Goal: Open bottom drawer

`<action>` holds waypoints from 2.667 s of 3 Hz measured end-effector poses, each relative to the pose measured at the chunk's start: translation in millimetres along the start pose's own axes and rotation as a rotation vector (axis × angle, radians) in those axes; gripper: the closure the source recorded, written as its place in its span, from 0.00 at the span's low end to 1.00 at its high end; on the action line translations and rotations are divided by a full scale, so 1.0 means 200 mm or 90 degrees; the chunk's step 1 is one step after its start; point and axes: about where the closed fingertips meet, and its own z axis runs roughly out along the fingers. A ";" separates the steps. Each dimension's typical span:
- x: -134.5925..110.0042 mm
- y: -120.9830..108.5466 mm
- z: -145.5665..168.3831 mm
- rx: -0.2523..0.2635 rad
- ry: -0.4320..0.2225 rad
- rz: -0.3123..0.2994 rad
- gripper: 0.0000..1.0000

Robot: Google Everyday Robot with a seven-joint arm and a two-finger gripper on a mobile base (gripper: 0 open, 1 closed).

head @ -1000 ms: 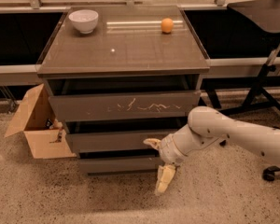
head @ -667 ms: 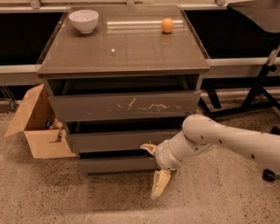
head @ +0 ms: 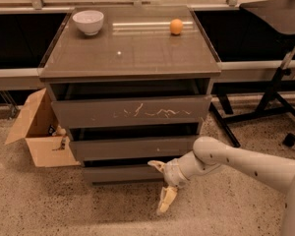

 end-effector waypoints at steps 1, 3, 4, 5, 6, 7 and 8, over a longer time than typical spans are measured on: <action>0.11 -0.03 0.07 0.007 -0.037 0.019 0.00; 0.29 -0.06 0.16 0.001 0.011 0.046 0.00; 0.57 -0.12 0.25 0.006 0.076 0.083 0.00; 0.87 -0.32 0.39 0.023 0.085 0.111 0.00; 0.87 -0.32 0.39 0.023 0.085 0.111 0.00; 0.91 -0.34 0.43 0.025 0.093 0.115 0.00; 0.96 -0.40 0.45 0.043 0.116 0.109 0.00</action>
Offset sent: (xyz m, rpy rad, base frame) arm 0.0056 -0.0029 -0.0199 0.0446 0.0156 -0.0261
